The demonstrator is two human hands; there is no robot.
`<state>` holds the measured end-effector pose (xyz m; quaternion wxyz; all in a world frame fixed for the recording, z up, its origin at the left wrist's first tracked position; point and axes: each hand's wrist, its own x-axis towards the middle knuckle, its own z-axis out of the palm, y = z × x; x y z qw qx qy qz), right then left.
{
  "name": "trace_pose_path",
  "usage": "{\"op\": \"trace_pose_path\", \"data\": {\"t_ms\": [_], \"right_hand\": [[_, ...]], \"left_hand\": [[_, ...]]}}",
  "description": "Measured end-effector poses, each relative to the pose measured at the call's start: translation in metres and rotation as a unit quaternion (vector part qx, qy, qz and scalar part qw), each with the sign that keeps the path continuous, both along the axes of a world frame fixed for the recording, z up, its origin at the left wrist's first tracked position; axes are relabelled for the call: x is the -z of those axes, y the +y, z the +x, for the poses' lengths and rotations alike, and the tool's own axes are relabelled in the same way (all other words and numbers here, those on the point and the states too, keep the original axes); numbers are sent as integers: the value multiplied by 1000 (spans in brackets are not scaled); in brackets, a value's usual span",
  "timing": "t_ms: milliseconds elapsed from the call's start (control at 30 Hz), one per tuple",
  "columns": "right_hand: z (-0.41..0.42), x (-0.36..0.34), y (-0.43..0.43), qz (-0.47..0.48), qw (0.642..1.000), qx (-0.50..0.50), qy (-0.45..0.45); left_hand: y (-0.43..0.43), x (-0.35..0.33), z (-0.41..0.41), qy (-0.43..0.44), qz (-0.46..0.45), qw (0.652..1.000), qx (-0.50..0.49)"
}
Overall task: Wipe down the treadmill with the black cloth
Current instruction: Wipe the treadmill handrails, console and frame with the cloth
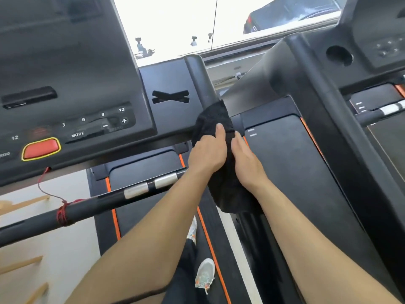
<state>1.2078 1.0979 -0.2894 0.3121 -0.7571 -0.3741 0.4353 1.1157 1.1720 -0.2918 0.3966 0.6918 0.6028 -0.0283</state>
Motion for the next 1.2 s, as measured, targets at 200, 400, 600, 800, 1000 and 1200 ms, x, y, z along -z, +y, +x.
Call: {"op": "trace_pose_path", "data": {"t_ms": [200,400,600,800,1000,1200], "right_hand": [[-11,-2,-21,25,994,-75,-80],[11,15,27,-37,999,10,23],[6,9,-8,-31,999,-15,-17],[-9,0,-70,-46,992,-14,-117],[-10,12,-137,-16,975,58,-215],[-12,11,-144,-9,989,-37,-143]], "left_hand": [[13,-1,-2,-41,-91,994,-52],[-29,-12,-1,-10,35,998,-51],[-8,-7,2,-56,16,996,-68],[-68,7,-16,33,175,982,68],[-165,3,-18,-216,80,973,-22],[-149,18,4,-323,-68,909,-255]]}}
